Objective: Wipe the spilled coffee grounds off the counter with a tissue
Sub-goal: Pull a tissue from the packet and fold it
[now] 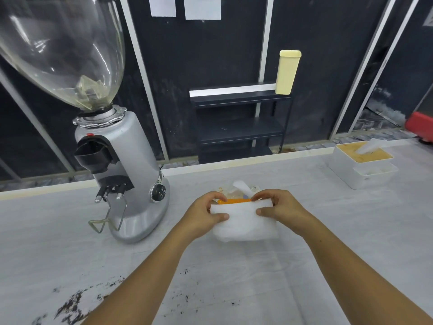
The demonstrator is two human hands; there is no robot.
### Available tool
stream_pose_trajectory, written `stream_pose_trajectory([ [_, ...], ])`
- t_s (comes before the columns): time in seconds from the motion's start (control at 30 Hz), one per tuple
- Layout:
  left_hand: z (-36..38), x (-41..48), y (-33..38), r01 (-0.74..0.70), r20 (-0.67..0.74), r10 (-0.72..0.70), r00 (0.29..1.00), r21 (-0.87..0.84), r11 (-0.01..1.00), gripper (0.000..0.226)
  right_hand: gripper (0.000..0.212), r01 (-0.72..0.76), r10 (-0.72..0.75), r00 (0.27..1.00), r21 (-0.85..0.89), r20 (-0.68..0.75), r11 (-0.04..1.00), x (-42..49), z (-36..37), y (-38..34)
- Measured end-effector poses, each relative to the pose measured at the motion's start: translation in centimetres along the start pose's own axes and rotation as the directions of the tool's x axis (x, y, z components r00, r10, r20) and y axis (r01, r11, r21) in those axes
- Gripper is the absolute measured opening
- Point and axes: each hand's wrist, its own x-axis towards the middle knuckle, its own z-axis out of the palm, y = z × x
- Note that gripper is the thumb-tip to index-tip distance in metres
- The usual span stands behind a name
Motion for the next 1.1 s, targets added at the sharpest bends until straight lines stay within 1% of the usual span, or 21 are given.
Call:
stream_pose_trajectory([
  [0.1, 0.4, -0.3, -0.2, -0.015, -0.032, 0.015, 0.999, 0.026, 1.0, 0.029, 0.027, 0.007, -0.012, 0.998, -0.089, -0.056, 0.996, -0.1, 0.2, 0.2],
  [0.2, 0.5, -0.4, -0.6, -0.001, -0.053, 0.004, 0.999, 0.048, 0.999, 0.024, 0.026, 0.009, -0.018, 0.997, -0.127, -0.07, 0.992, -0.3, 0.2, 0.2],
  [0.3, 0.5, -0.5, -0.9, 0.025, -0.09, -0.023, 0.996, 0.018, 1.0, 0.021, 0.028, 0.005, -0.014, 0.998, -0.15, -0.06, 0.989, -0.3, 0.2, 0.1],
  [0.43, 0.3, -0.8, -1.7, 0.091, -0.126, -0.097, 0.987, -0.055, 0.994, 0.019, 0.017, -0.058, 0.066, 0.998, -0.255, 0.021, 0.965, -0.3, -0.2, 0.8],
  [0.5, 0.4, -1.1, -2.3, 0.109, -0.11, -0.116, 0.987, -0.068, 0.992, 0.014, 0.013, -0.051, 0.061, 0.997, -0.218, 0.04, 0.975, -0.3, -0.3, 1.6],
  [0.57, 0.7, -1.6, -2.8, 0.112, -0.104, -0.119, 0.987, -0.071, 0.991, 0.012, 0.014, -0.042, 0.048, 0.997, -0.108, 0.054, 0.993, -0.5, -0.1, 1.9],
  [0.63, 1.2, -2.1, -3.1, 0.121, -0.121, -0.133, 0.984, -0.097, 0.988, 0.013, 0.017, -0.058, 0.059, 0.993, -0.013, 0.106, 0.998, -0.9, 0.1, 2.3],
  [0.67, 1.4, -2.3, -3.3, 0.132, -0.122, -0.146, 0.982, -0.118, 0.984, 0.015, 0.02, -0.076, 0.075, 0.987, 0.004, 0.14, 0.997, -1.1, 0.3, 2.6],
  [0.73, 1.7, -2.8, -3.7, 0.155, -0.086, -0.171, 0.982, -0.167, 0.974, 0.021, 0.022, -0.097, 0.101, 0.979, -0.033, 0.179, 0.995, -1.5, 0.4, 3.4],
  [0.8, 1.9, -3.2, -3.9, 0.172, -0.044, -0.181, 0.982, -0.162, 0.972, 0.024, 0.017, -0.085, 0.1, 0.984, -0.105, 0.15, 0.991, -1.7, 0.5, 4.3],
  [0.83, 2.0, -3.5, -4.1, 0.167, -0.035, -0.173, 0.984, -0.131, 0.977, 0.023, 0.02, -0.068, 0.084, 0.989, -0.13, 0.12, 0.989, -1.8, 0.5, 4.9],
  [0.87, 2.2, -3.7, -4.2, 0.15, -0.032, -0.153, 0.988, -0.074, 0.986, 0.021, 0.027, -0.037, 0.051, 0.994, -0.146, 0.094, 0.989, -1.8, 0.5, 5.4],
  [0.9, 2.5, -4.0, -4.4, 0.124, -0.036, -0.124, 0.992, -0.008, 0.992, 0.022, 0.038, 0.013, -0.001, 0.997, -0.166, 0.075, 0.986, -2.0, 0.6, 6.0],
  [0.97, 3.2, -4.7, -5.0, 0.046, -0.045, -0.041, 0.998, 0.104, 0.993, 0.032, 0.057, 0.158, -0.143, 0.987, -0.26, 0.075, 0.953, -2.3, 1.0, 7.6],
  [1.03, 4.1, -5.6, -5.8, -0.066, -0.039, 0.075, 0.996, 0.203, 0.977, 0.044, 0.061, 0.295, -0.282, 0.955, -0.41, 0.093, 0.863, -2.8, 1.3, 9.8],
  [1.1, 5.0, -6.4, -6.8, -0.167, 0.004, 0.176, 0.984, 0.338, 0.926, 0.042, 0.054, 0.381, -0.393, 0.913, -0.565, 0.106, 0.732, -3.4, 1.2, 12.0],
])
